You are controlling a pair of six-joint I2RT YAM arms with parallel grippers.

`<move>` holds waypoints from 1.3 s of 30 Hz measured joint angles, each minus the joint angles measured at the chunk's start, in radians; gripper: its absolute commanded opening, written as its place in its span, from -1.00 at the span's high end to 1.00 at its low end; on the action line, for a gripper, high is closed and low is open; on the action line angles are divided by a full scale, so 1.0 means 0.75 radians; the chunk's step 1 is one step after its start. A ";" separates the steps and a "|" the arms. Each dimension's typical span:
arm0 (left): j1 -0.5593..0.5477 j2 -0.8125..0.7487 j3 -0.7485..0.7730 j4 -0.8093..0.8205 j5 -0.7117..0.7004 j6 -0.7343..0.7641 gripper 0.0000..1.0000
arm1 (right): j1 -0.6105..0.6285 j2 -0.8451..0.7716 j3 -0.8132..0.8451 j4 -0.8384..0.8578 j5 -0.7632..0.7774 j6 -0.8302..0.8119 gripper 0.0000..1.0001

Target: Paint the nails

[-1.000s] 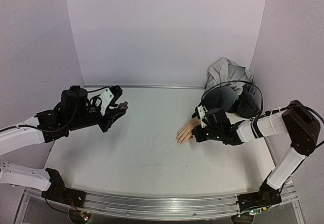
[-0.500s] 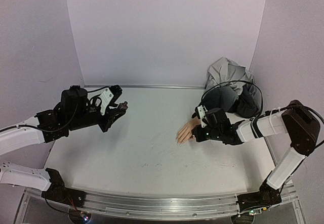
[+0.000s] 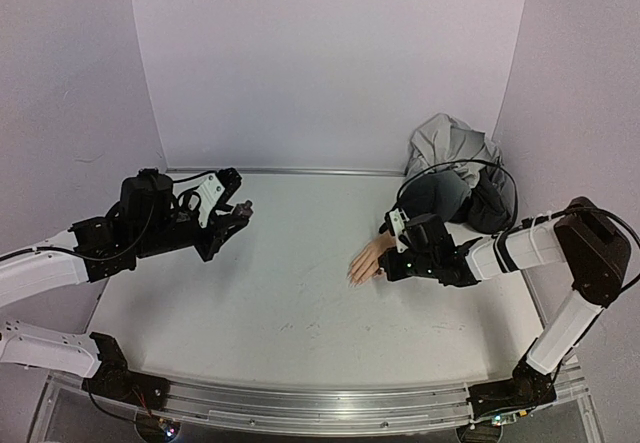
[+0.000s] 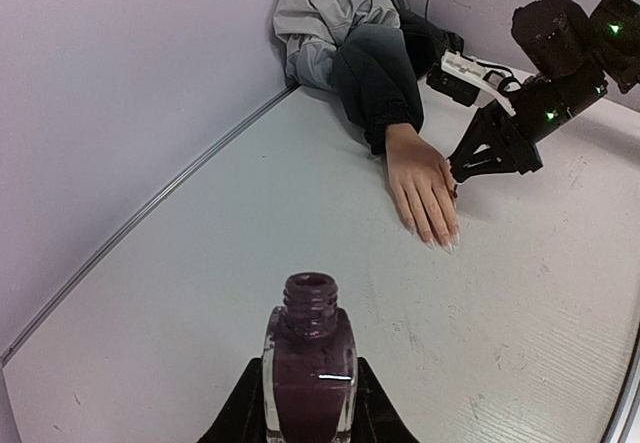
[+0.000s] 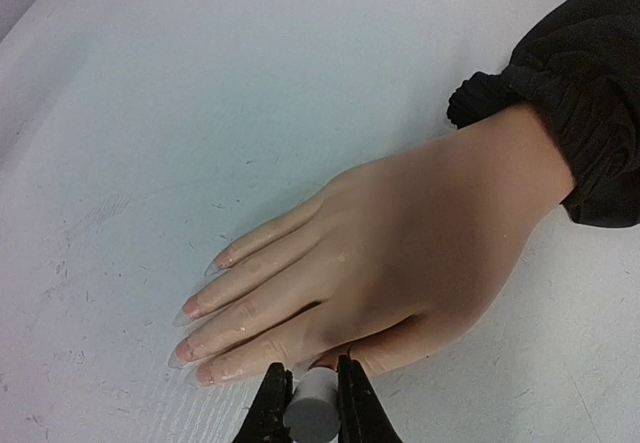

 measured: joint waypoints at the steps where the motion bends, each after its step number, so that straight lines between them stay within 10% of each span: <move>1: 0.000 0.001 0.000 -0.001 0.003 0.000 1.00 | 0.000 0.000 0.000 0.000 0.000 0.000 1.00; 39: 0.003 0.007 0.000 0.000 0.007 -0.001 1.00 | 0.000 0.003 0.002 0.001 -0.056 -0.004 1.00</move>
